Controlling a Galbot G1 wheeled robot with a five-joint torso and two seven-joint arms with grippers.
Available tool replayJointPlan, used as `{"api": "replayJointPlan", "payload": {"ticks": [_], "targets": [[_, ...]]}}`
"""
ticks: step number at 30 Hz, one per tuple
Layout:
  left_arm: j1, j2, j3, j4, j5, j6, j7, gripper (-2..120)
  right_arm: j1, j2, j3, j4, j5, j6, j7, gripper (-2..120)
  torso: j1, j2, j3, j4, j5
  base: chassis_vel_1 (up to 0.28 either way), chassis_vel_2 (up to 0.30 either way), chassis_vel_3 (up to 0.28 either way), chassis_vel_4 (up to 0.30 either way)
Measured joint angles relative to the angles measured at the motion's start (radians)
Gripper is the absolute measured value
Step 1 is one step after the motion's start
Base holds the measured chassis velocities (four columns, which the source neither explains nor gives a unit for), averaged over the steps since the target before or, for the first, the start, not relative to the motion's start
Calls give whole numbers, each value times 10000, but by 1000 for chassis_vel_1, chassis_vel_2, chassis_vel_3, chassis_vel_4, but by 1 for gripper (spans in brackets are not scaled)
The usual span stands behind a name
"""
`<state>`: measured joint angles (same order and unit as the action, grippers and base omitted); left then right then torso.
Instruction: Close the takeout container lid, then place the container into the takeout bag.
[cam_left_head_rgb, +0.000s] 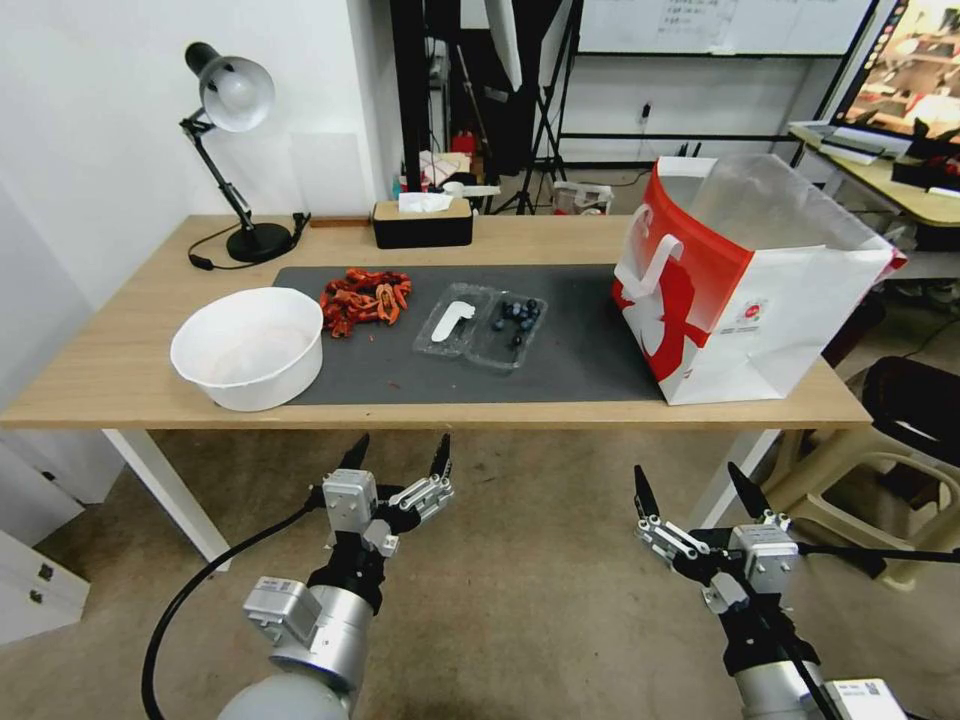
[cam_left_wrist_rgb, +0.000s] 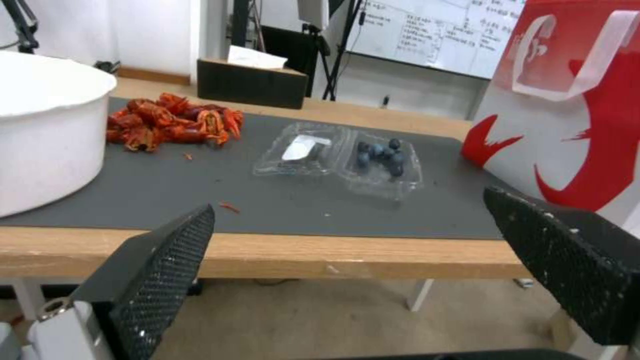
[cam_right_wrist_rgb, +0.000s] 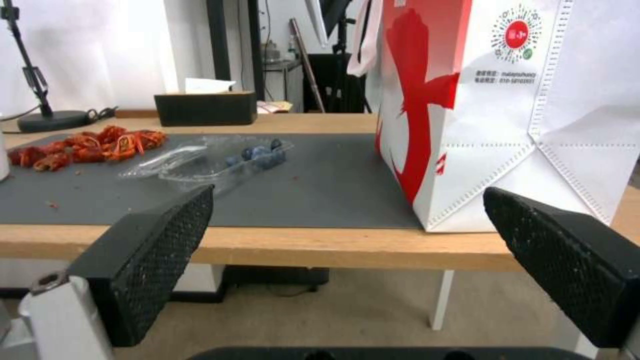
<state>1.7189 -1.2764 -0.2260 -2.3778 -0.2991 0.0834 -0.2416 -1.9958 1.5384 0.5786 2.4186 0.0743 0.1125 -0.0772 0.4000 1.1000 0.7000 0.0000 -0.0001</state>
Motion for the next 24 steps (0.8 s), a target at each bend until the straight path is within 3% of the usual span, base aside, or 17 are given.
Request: {"api": "replayJointPlan", "payload": {"ticks": [7, 24], "targets": [[158, -77, -184, 147, 536, -256, 35, 100, 216, -145, 0, -160, 305, 0, -79, 100, 0, 0, 0, 0, 1, 0, 0, 0, 0], [255, -143, -310, 300, 635, -371, -27, 100, 410, -142, -89, -352, 359, -8, -211, 100, 0, 0, 0, -1, 0, 0, 0, 0, 0]]}}
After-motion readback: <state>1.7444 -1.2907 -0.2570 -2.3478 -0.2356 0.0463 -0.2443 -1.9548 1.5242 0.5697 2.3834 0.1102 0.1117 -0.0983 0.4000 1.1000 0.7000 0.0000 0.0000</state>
